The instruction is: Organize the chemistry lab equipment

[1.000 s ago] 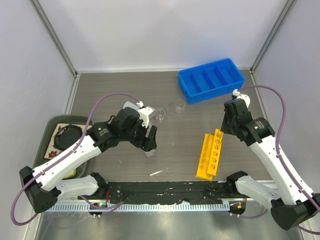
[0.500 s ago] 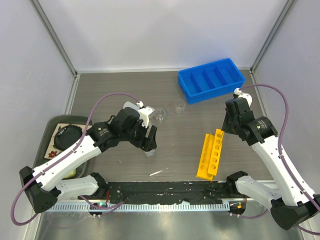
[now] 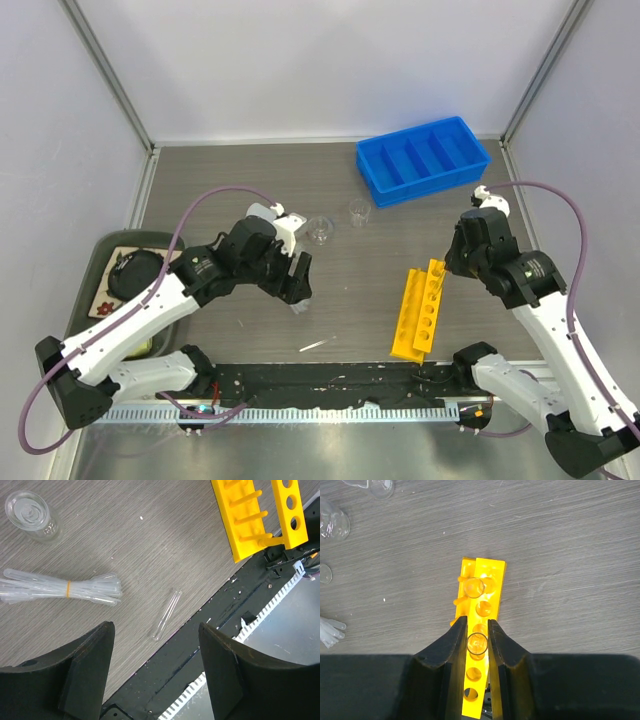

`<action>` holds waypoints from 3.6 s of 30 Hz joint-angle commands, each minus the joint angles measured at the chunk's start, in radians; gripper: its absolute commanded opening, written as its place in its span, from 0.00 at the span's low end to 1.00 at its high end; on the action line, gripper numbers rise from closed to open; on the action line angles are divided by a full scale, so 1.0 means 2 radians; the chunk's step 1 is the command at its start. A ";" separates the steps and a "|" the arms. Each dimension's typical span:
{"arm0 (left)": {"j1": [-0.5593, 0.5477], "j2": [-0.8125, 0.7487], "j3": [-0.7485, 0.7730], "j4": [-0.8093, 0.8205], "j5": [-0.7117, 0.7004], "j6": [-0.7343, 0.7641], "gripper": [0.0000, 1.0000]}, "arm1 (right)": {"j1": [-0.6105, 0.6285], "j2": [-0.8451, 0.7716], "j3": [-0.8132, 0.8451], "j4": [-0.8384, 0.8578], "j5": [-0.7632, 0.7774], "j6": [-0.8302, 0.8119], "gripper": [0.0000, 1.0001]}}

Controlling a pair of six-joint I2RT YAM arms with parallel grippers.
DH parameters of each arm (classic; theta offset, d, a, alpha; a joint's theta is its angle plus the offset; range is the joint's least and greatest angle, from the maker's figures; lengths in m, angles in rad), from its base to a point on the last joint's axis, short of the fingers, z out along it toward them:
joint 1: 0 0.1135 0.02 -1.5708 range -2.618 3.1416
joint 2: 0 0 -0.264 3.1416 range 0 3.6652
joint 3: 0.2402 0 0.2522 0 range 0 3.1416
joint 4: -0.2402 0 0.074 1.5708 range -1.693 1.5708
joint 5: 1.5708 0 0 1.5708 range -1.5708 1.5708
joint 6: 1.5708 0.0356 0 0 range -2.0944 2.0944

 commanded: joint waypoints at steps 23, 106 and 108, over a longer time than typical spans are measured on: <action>0.000 -0.016 0.003 0.000 -0.016 0.001 0.71 | 0.071 -0.016 -0.054 0.054 0.037 0.025 0.01; 0.000 -0.042 -0.018 -0.017 -0.035 0.019 0.71 | 0.305 0.098 -0.110 0.145 0.295 0.167 0.55; 0.000 -0.043 -0.016 -0.017 -0.034 0.018 0.71 | 0.306 0.102 -0.090 0.126 0.302 0.165 0.58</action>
